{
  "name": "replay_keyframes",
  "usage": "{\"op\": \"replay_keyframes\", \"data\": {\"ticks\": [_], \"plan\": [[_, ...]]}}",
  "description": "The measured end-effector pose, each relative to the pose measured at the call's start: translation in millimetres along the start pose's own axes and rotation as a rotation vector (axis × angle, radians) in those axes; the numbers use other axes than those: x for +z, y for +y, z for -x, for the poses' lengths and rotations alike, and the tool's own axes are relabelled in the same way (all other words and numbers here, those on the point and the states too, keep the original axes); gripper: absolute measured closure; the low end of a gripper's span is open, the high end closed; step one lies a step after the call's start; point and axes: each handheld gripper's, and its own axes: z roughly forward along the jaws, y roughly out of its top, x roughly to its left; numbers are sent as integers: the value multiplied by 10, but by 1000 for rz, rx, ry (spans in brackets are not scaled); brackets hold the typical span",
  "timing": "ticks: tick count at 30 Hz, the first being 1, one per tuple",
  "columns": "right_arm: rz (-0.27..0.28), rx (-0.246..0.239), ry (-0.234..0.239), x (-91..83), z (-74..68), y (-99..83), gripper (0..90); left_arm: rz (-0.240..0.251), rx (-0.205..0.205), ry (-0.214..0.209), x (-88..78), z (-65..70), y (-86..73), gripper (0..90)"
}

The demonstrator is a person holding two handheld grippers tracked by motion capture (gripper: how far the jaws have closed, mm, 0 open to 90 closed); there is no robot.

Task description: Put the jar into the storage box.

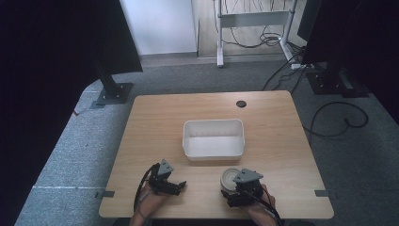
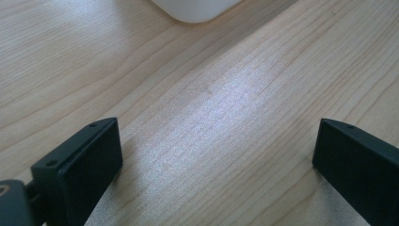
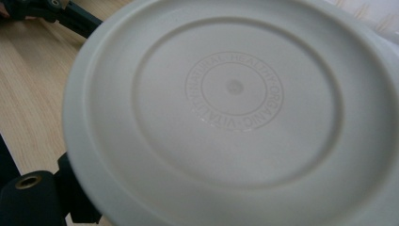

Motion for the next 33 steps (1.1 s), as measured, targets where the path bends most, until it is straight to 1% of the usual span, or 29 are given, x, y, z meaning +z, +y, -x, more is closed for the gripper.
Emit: {"op": "replay_keyframes", "data": {"ticks": [7,13,25,33], "plan": [[13,9,2,39,18,82,96,0,0,0,0,0,0,17],[21,7,2,76,27,171,96,0,1,0,0,-1,0,18],[41,-19,5,168,28,379,96,-1,1,0,0,-1,0,17],[49,-22,14,257,32,521,96,-1,1,0,-1,-1,0,17]]}}
